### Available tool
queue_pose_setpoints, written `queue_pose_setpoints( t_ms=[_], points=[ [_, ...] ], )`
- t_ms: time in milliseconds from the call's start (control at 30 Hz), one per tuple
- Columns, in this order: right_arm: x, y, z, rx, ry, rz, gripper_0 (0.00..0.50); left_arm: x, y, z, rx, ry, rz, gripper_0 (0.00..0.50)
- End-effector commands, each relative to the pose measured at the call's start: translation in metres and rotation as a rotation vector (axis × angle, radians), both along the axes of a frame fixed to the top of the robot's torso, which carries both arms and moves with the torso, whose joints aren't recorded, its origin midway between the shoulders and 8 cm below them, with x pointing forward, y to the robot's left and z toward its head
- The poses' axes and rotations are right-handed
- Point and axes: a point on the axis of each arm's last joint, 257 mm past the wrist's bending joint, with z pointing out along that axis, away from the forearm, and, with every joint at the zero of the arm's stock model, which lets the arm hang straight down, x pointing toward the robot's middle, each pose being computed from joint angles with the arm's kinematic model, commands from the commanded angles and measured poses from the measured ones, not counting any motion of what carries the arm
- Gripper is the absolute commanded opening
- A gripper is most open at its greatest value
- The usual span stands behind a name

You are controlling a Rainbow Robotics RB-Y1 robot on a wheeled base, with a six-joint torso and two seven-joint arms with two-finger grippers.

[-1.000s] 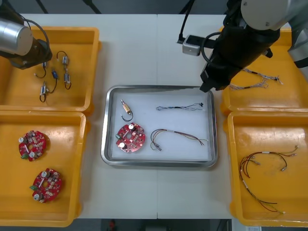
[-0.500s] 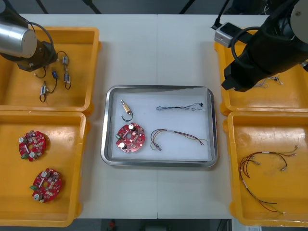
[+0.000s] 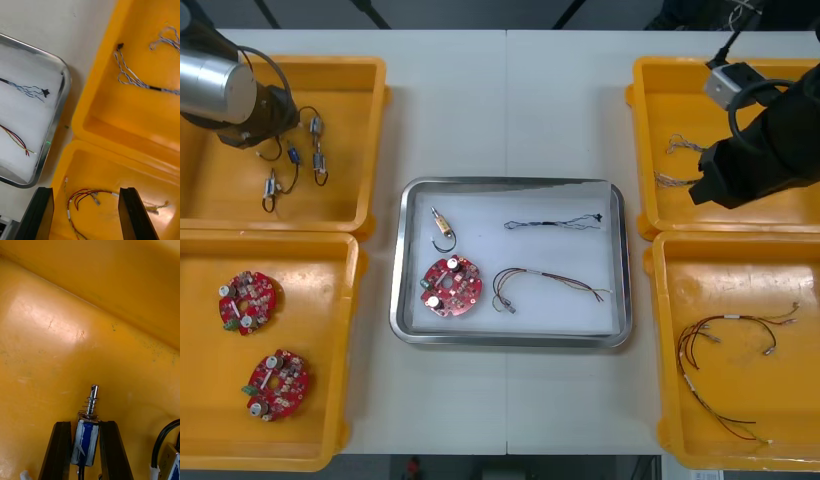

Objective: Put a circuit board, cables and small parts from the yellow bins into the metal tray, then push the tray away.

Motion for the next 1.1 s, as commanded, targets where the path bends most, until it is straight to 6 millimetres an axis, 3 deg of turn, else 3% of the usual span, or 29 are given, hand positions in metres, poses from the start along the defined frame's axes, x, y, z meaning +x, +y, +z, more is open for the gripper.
queue_pose_setpoints(
  t_ms=[33, 167, 300, 333, 600, 700, 1100],
  points=[
    [-0.007, -0.038, 0.009, -0.025, -0.017, -0.092, 0.5, 0.002, -0.005, -0.009, 0.083, 0.01, -0.082, 0.199],
    [-0.012, -0.061, 0.002, -0.043, -0.003, -0.143, 0.5, 0.001, -0.003, -0.015, 0.099, 0.008, -0.087, 0.167],
    [-0.019, -0.085, -0.005, -0.039, 0.014, -0.2, 0.5, 0.001, -0.004, -0.016, 0.087, 0.01, -0.084, 0.014],
    [-0.02, -0.091, -0.006, -0.034, 0.017, -0.215, 0.5, 0.001, -0.004, -0.016, 0.087, 0.011, -0.086, 0.0],
    [-0.03, -0.121, -0.014, 0.014, 0.045, -0.308, 0.5, -0.003, 0.001, -0.015, 0.097, 0.026, -0.085, 0.0],
    [-0.033, -0.129, -0.019, 0.031, 0.054, -0.338, 0.5, -0.007, 0.006, -0.006, 0.11, 0.047, -0.085, 0.0],
    [-0.036, -0.149, -0.043, 0.075, 0.069, -0.399, 0.5, -0.036, 0.014, 0.077, 0.07, 0.119, -0.077, 0.0]
  ],
)
